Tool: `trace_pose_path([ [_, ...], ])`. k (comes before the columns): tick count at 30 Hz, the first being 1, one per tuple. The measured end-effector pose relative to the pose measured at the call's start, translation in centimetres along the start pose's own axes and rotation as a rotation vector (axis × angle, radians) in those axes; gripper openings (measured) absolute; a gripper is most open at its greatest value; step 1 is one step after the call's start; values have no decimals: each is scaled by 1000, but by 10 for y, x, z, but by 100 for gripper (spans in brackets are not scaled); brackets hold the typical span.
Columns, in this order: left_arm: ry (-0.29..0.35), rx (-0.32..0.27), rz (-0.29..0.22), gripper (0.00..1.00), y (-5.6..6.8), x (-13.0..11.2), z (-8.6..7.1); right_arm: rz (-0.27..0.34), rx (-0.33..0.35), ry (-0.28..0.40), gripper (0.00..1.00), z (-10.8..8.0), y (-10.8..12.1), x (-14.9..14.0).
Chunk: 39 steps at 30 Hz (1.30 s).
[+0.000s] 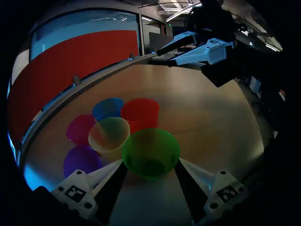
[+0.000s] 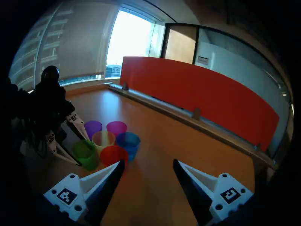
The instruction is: Pour water
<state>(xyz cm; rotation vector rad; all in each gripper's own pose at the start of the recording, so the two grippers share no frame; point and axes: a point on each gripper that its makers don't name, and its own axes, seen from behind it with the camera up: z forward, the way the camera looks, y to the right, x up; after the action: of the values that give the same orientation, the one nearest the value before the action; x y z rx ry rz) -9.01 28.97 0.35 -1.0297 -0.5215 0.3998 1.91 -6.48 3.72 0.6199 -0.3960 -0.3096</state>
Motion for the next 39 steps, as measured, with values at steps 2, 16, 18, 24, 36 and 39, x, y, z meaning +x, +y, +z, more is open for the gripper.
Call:
trace_pose_path([
  [2, 5, 3, 3, 83, -1, 1, 0, -1, -1, 0, 100, 0, 0, 0],
  [16, 59, 46, -23, 82, -10, 10, -18, 9, 1, 7, 99, 0, -1, 2],
  [18, 68, 56, -32, 82, -13, 12, -23, 7, 3, 10, 99, 0, -2, 4],
  [24, 109, 87, -55, 82, -21, 20, -39, 0, 9, 14, 99, 0, -6, 9],
  [36, 154, 133, -34, 82, -28, 34, -66, -7, 14, 19, 99, 4, -13, 16],
  [39, 171, 148, -37, 82, -31, 38, -72, -8, 15, 18, 100, 4, -14, 17],
])
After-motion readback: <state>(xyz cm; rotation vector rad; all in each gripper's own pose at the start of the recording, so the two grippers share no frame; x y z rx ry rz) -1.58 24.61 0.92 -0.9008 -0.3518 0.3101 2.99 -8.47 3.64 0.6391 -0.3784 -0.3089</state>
